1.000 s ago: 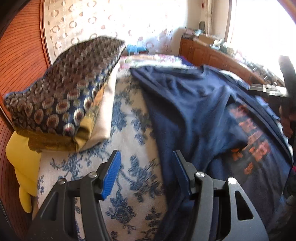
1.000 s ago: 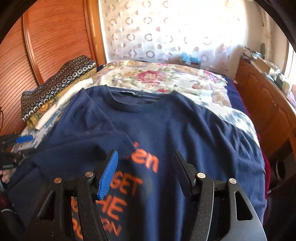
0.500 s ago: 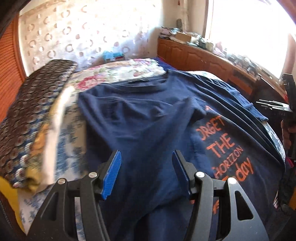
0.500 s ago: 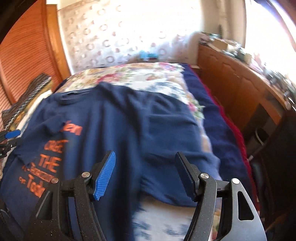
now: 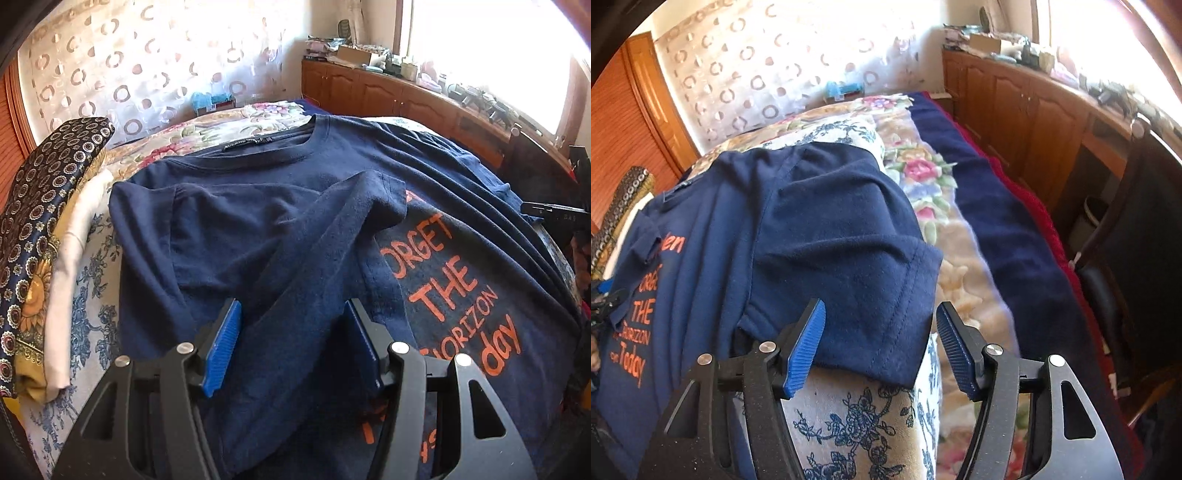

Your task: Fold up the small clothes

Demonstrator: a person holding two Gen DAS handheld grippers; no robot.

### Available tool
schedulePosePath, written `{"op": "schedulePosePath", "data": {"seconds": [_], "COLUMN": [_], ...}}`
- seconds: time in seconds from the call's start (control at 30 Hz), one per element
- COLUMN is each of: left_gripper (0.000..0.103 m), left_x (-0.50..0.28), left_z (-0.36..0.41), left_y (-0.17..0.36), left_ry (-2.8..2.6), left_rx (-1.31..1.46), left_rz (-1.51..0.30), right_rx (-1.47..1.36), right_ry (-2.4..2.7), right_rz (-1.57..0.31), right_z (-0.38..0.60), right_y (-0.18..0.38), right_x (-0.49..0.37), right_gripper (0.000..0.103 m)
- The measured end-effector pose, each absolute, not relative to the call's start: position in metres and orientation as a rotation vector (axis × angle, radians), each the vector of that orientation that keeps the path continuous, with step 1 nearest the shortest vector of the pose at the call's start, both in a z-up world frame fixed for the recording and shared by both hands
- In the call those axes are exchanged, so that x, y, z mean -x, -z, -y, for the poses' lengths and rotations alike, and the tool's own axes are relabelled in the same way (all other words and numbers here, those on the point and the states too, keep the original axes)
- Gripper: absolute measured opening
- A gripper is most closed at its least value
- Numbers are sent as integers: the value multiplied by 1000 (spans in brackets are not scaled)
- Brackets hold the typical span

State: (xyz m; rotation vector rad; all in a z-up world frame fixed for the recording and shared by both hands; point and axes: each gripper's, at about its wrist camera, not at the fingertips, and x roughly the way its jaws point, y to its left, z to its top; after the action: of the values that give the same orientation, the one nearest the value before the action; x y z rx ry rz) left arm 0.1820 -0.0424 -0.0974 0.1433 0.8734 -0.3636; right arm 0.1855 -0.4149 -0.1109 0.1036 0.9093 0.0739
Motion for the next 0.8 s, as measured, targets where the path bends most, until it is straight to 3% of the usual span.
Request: {"op": "schedulePosePath", "data": {"seconds": [0.33, 0.6, 0.8], "left_gripper": [59, 59, 60], "left_x": [-181, -183, -185], "left_z": [43, 43, 43], "left_y": [98, 98, 98], "left_ry": [364, 364, 353], "left_rx": [-142, -143, -147], "left_rz": [-872, -872, -870], "right_rx": [-190, -88, -6], "right_ry": [-116, -79, -109], "right_rz": [-941, -909, -782], "right_z": [425, 412, 381], "right_y": [110, 95, 55], "right_x": [-180, -183, -193], "right_gripper": [42, 6, 5]}}
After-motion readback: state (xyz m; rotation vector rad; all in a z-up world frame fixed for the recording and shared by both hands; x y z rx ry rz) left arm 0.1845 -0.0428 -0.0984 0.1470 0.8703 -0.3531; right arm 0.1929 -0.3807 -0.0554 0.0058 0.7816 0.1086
